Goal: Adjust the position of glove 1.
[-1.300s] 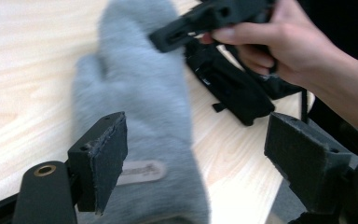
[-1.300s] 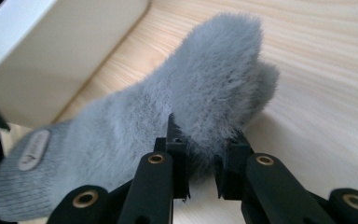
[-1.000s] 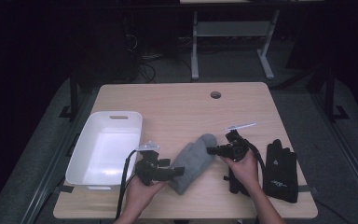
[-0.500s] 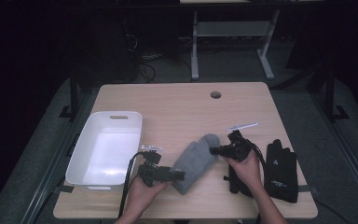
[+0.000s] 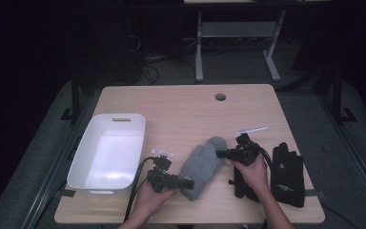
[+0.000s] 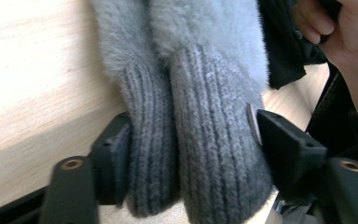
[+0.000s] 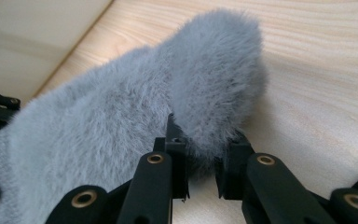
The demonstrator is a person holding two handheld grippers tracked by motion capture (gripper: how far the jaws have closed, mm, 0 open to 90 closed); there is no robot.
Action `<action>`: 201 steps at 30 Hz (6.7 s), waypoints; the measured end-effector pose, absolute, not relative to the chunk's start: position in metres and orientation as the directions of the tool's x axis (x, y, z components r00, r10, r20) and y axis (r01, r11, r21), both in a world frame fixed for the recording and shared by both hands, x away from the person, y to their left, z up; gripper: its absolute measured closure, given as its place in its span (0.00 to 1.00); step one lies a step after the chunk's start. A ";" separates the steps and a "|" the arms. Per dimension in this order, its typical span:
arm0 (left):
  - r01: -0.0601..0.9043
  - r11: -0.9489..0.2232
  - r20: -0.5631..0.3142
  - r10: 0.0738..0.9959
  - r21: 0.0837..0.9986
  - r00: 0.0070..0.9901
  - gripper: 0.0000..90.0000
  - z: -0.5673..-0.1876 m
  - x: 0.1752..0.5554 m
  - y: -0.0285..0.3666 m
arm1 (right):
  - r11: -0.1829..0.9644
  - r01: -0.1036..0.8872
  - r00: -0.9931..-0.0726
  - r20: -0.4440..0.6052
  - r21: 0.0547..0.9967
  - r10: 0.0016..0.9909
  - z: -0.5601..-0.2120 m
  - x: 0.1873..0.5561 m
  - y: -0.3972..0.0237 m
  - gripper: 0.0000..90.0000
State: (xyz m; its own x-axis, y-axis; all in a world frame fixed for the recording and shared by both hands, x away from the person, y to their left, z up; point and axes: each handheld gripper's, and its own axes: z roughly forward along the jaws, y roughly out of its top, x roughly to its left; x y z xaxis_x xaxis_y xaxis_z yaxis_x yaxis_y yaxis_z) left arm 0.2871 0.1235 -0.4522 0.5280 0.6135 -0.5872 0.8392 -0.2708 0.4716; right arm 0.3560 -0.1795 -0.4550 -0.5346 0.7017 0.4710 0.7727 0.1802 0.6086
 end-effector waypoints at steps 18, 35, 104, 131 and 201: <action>0.810 -0.283 -0.585 0.575 0.513 0.572 0.44 -0.440 0.283 0.121 | 0.120 0.763 -0.532 0.510 0.635 0.676 -0.433 0.349 -0.188 0.86; 0.765 -0.283 -0.553 0.553 0.578 0.623 0.44 -0.413 0.281 0.121 | 0.098 0.746 -0.542 0.516 0.659 0.663 -0.399 0.348 -0.192 0.86; 0.718 -0.161 -0.523 0.581 0.678 0.624 0.44 -0.344 0.281 0.208 | 0.081 0.762 -0.595 0.647 0.642 0.476 -0.313 0.393 -0.112 0.85; 0.719 -0.074 -0.526 0.631 0.691 0.570 0.44 -0.332 0.271 0.258 | 0.149 0.734 -0.652 0.627 0.662 0.427 -0.292 0.411 -0.046 0.84; 0.759 0.065 -0.556 0.721 0.648 0.413 0.42 -0.356 0.248 0.351 | 0.279 0.739 -0.672 0.647 0.613 0.360 -0.315 0.436 0.081 0.83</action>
State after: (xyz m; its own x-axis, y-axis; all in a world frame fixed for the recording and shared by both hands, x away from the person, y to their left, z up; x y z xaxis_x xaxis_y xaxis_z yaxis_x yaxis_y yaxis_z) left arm 0.2484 0.3506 -0.3555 0.4133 0.7212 -0.5559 0.7586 0.0650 0.6483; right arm 0.4358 0.0813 -0.3151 -0.6723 0.3599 0.6469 0.7392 0.2795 0.6128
